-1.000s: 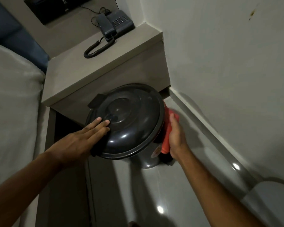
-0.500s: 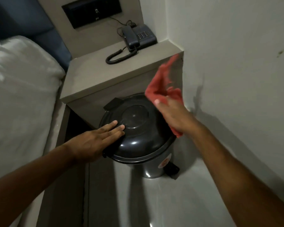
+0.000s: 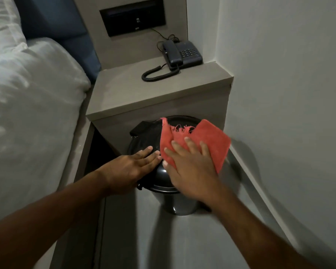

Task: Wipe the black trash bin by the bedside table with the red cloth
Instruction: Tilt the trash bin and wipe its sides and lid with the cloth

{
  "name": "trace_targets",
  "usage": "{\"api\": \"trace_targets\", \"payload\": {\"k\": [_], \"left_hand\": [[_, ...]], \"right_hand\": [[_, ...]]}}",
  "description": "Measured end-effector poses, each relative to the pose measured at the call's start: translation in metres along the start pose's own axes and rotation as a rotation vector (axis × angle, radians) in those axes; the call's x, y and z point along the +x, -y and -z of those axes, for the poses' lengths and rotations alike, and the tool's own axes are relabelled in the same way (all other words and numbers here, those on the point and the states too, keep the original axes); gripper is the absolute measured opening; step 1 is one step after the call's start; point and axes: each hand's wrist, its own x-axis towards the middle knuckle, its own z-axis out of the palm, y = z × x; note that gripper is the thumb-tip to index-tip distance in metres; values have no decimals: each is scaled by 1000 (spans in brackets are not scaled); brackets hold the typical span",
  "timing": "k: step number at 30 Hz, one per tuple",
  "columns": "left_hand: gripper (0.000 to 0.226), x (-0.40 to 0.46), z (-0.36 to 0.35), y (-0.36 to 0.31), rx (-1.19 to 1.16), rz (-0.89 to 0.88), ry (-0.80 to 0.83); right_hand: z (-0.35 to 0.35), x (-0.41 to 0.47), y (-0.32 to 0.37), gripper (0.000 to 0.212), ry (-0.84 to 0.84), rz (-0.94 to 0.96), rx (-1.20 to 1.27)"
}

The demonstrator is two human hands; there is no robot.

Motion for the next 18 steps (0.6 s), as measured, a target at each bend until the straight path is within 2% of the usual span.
{"api": "trace_targets", "payload": {"k": [3, 5, 9, 12, 14, 16, 18], "left_hand": [[91, 3, 1, -4, 32, -22, -17], [86, 2, 5, -5, 56, -33, -36], [66, -4, 1, -5, 77, -28, -120], [62, -7, -7, -1, 74, -17, -164], [62, -9, -10, 3, 75, -28, -170], [58, -10, -11, 7, 36, -67, -138], [52, -7, -5, 8, 46, -89, -117]], "right_hand": [[11, 69, 1, 60, 202, 33, -21], [10, 91, 3, 57, 242, 76, -19], [-3, 35, 7, 58, 103, 196, -36], [-11, -26, -12, 57, 5, 180, -58], [-7, -32, -35, 62, -24, 87, -78], [6, -7, -54, 69, -64, -104, -46], [22, 36, -68, 65, 23, -286, 3]]}}
